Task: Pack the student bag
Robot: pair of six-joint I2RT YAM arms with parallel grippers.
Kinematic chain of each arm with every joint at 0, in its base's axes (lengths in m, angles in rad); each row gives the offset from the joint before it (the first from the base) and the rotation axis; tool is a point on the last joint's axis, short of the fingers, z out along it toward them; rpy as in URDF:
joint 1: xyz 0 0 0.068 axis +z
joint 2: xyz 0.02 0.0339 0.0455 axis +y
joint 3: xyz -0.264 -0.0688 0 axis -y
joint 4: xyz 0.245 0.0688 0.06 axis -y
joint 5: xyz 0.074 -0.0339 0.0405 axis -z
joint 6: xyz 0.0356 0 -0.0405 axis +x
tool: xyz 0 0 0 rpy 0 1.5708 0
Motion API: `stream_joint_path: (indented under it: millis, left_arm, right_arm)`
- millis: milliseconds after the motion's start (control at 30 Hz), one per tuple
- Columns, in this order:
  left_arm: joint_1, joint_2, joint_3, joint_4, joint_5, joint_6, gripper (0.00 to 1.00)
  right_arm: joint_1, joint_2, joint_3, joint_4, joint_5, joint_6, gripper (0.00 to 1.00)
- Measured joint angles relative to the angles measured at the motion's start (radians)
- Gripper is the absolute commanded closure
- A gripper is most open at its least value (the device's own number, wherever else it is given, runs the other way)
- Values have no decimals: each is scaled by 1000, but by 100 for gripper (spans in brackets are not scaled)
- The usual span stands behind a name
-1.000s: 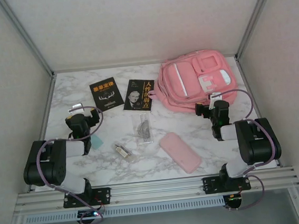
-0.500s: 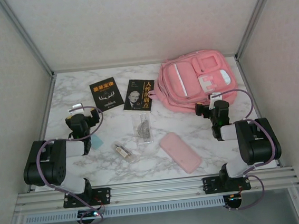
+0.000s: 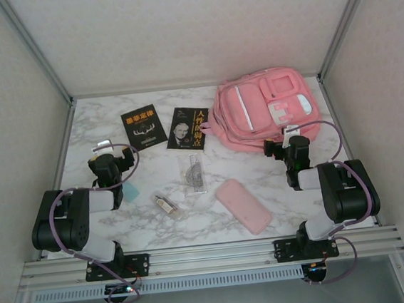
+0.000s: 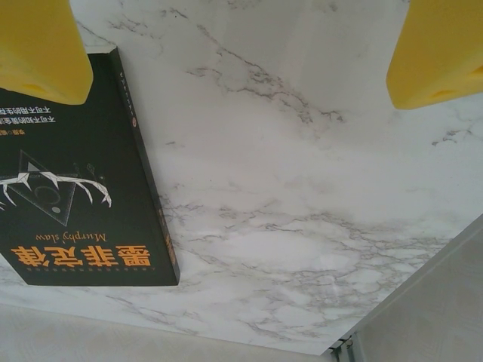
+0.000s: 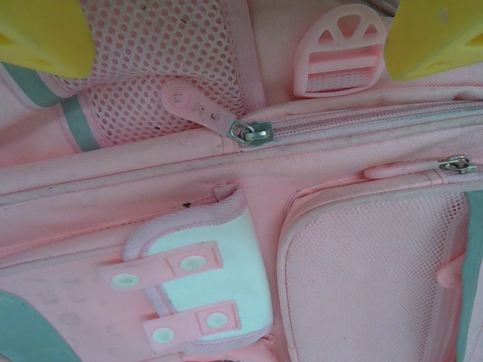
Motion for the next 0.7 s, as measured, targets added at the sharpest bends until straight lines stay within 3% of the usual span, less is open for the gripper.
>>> stream_joint_path:
  millis: [100,200,400,533,700]
  left_arm:
    - [-6,-10,10,-39,-19,0,0]
    - [-7,-77,70,-203,-35,-1,0]
    - [-21,-223,285,-457,-21,-78,0]
    - [-77,-251,420,-610,-2,-175,0]
    - [-206,-254,458,-735,6,-275,0]
  right_arm:
    - [0,-29,54,-119,5,0,1]
    - [0,-103,146,-273,40,24,1]
    - [0,-250,365,-612,130,207,1]
    - [0,-294,464,-847,146,410,1]
    - [-8,-340,427,-1005,119,604,1]
